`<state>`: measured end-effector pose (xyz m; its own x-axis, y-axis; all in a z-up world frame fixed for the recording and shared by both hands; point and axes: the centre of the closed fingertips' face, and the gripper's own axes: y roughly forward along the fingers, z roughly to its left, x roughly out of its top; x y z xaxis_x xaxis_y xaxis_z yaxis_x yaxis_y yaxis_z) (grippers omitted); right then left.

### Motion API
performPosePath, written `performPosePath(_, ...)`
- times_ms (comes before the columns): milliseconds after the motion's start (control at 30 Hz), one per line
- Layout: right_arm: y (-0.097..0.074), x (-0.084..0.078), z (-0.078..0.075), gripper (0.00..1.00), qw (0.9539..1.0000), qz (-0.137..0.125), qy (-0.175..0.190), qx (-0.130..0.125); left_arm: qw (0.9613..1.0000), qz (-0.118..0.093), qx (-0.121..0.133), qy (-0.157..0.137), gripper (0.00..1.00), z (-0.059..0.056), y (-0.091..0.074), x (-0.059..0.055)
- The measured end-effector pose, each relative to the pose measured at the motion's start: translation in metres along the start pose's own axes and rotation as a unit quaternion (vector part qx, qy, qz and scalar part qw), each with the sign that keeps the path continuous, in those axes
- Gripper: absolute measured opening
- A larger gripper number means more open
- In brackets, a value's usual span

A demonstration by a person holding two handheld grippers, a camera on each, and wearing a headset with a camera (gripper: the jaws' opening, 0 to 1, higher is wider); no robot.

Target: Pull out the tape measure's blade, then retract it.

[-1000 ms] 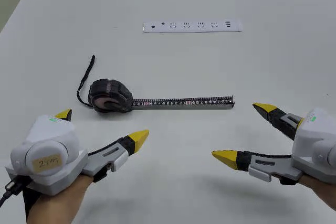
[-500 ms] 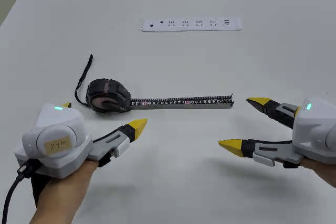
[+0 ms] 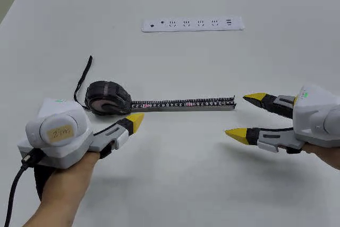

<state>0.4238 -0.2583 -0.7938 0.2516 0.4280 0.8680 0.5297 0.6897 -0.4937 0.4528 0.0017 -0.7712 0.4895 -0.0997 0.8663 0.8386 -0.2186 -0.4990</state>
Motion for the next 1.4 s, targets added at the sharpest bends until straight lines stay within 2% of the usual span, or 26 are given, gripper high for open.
performPosePath(333,0.009,0.000,-0.015,0.45,0.9991,0.013,-0.028,0.029,0.9999,0.012,0.012,-0.001,0.88,0.005,0.010,0.001)
performPosePath(667,0.020,-0.003,-0.026,0.35,0.9947,0.037,-0.067,0.069,0.9994,0.015,0.029,-0.011,0.85,0.016,0.022,0.007)
performPosePath(800,0.023,-0.006,-0.026,0.30,0.9918,0.046,-0.080,0.088,0.9991,0.020,0.035,-0.016,0.84,0.018,0.026,0.007)
performPosePath(1133,0.030,-0.013,-0.027,0.20,0.9863,0.062,-0.100,0.116,0.9980,0.029,0.046,-0.034,0.78,0.020,0.033,0.005)
performPosePath(1267,0.032,-0.015,-0.027,0.15,0.9852,0.066,-0.105,0.118,0.9975,0.035,0.049,-0.037,0.75,0.021,0.035,0.003)
performPosePath(1400,0.032,-0.015,-0.027,0.14,0.9840,0.067,-0.111,0.122,0.9970,0.040,0.051,-0.042,0.72,0.020,0.037,0.000)
